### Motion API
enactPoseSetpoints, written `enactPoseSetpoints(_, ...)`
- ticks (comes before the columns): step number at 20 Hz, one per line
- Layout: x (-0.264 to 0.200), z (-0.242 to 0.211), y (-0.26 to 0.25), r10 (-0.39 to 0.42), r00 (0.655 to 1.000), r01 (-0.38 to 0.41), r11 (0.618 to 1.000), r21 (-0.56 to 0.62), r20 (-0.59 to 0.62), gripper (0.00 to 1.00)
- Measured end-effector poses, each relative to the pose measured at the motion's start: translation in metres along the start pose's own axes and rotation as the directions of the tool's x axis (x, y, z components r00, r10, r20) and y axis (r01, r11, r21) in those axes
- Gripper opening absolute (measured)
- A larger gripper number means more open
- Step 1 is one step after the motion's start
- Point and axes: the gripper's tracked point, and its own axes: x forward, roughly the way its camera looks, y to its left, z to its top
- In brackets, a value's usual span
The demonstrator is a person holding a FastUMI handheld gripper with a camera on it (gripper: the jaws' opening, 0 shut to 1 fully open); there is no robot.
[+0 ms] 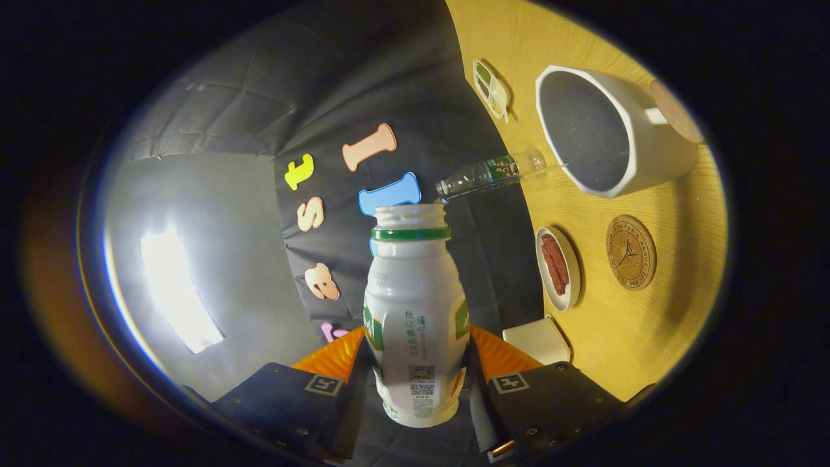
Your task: Take the bottle from table, then pour the juice into the cup, finally place the bottle on the coaster
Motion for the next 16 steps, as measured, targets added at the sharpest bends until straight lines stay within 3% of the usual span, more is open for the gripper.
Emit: enactPoseSetpoints(16,-0.0028,0.0048,-0.0021,-0.012,1.000,0.011,0.999,0.049,0.013,0.68)
